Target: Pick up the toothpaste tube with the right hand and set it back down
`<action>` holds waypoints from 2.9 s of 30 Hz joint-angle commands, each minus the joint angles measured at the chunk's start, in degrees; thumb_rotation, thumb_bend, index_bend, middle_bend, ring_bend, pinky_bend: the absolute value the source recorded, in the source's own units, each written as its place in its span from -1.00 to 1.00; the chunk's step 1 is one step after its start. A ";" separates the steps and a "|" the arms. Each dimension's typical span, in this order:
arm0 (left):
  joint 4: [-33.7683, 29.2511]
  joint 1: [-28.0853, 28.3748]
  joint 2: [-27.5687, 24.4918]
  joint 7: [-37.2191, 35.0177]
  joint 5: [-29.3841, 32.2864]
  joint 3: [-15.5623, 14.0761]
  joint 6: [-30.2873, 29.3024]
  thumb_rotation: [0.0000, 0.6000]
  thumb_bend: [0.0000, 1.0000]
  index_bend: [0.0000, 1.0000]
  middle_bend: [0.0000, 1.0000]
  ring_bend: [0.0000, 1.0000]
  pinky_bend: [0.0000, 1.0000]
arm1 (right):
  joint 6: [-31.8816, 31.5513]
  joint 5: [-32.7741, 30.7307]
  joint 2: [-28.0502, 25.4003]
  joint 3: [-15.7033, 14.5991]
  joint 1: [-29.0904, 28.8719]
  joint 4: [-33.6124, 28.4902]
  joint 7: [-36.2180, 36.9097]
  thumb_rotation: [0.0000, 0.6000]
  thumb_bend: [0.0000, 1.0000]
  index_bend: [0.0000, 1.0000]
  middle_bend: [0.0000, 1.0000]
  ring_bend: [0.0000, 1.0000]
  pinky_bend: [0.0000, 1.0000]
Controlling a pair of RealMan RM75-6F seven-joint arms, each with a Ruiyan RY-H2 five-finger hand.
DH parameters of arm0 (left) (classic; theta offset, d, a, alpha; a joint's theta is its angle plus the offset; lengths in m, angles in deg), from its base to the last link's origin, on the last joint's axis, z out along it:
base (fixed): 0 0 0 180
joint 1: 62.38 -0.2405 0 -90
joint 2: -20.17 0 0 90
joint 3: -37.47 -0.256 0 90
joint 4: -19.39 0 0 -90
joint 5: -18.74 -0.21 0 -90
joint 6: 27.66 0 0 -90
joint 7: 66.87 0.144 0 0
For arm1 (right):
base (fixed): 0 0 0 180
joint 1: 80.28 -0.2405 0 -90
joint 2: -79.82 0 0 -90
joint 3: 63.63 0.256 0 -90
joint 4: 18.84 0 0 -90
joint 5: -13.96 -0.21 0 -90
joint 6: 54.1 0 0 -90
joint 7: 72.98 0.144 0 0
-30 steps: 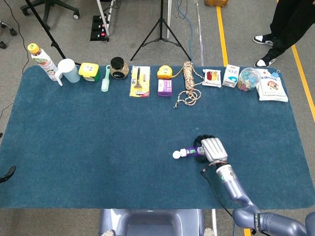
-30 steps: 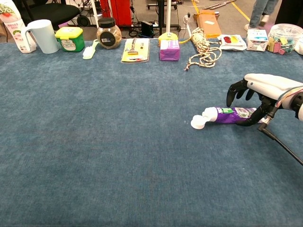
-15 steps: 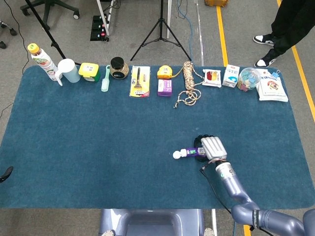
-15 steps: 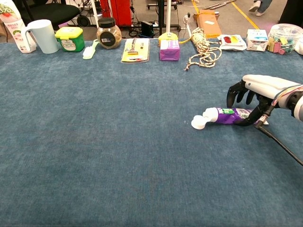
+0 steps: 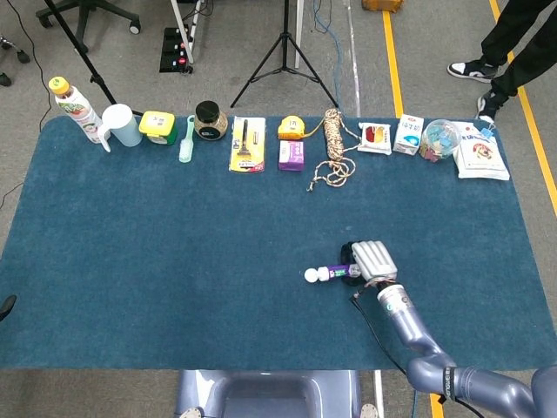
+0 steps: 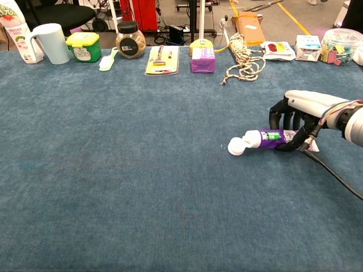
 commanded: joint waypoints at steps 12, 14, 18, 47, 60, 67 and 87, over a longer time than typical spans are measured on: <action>-0.10 0.21 0.43 0.15 -0.76 -0.06 0.24 0.88 -0.48 -1.00 -1.00 -1.00 -0.80 | -7.52 7.48 -5.83 -1.03 4.23 -6.12 8.59 1.00 -0.51 0.51 0.32 0.36 0.36; -0.33 0.40 0.55 0.37 -1.02 -0.07 0.45 0.89 -0.48 -1.00 -1.00 -1.00 -0.80 | -8.07 8.43 -6.40 -1.25 4.42 -6.80 9.07 1.00 -0.51 0.53 0.37 0.42 0.45; -1.41 1.80 0.65 2.31 -2.53 -0.15 1.98 0.88 -0.48 -1.00 -1.00 -1.00 -0.79 | -8.39 10.47 -7.70 -1.84 4.83 -8.60 12.71 1.00 -0.51 0.56 0.44 0.53 0.70; -7.87 22.46 14.91 28.47 -8.92 3.55 22.84 0.87 -0.48 -1.00 -1.00 -1.00 -0.80 | -3.02 10.02 -14.35 -0.64 3.21 -21.81 26.86 1.00 -0.51 0.60 0.52 0.64 0.92; 0.47 30.60 29.36 33.42 -7.59 6.85 25.91 0.86 -0.48 -1.00 -1.00 -1.00 -0.80 | 1.84 5.04 -14.39 1.02 0.88 -25.72 29.83 1.00 -0.50 0.60 0.52 0.65 0.93; 4.02 33.92 34.67 36.88 -6.29 7.32 27.24 0.86 -0.48 -1.00 -1.00 -1.00 -0.87 | 3.85 3.73 -14.04 1.56 -0.39 -26.31 30.68 1.00 -0.50 0.60 0.52 0.65 0.93; 12.74 37.82 44.58 32.28 -7.95 7.63 22.33 0.86 -0.48 -1.00 -1.00 -1.00 -0.90 | 7.04 3.80 -13.45 2.79 -2.17 -27.91 36.27 1.00 -0.50 0.60 0.52 0.65 0.93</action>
